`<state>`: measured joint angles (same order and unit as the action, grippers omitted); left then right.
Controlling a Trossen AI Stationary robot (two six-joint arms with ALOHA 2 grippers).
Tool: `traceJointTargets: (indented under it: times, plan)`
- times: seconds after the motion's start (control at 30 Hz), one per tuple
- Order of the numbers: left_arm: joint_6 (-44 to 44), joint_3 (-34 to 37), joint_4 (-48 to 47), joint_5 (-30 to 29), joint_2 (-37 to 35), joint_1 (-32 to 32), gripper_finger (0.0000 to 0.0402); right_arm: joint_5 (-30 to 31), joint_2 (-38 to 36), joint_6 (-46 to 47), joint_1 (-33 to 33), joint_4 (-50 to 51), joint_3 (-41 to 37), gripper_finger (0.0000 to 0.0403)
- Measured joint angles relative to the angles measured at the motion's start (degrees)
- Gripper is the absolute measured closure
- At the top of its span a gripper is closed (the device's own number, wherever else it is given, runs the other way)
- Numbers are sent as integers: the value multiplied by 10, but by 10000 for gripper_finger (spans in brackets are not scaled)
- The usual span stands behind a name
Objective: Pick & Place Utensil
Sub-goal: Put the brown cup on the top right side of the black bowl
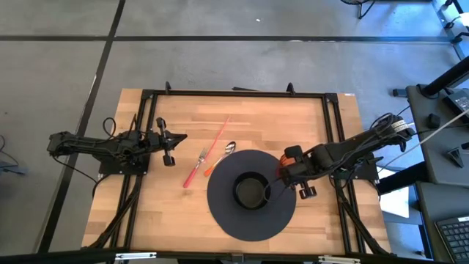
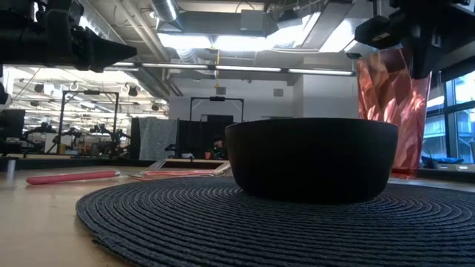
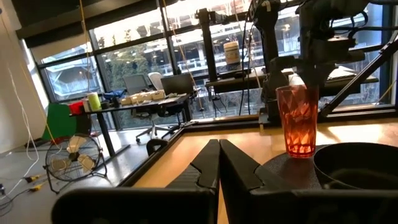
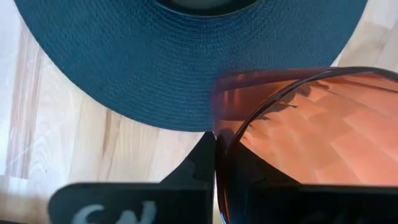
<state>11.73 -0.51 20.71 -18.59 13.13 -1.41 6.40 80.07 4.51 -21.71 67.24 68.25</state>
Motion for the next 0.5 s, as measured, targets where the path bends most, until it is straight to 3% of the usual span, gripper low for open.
traceJointTargets:
  times: [0.5]
  plan:
    - [1,0,0,0,0,0,400,0,25,-24,2,-13,-1,375]
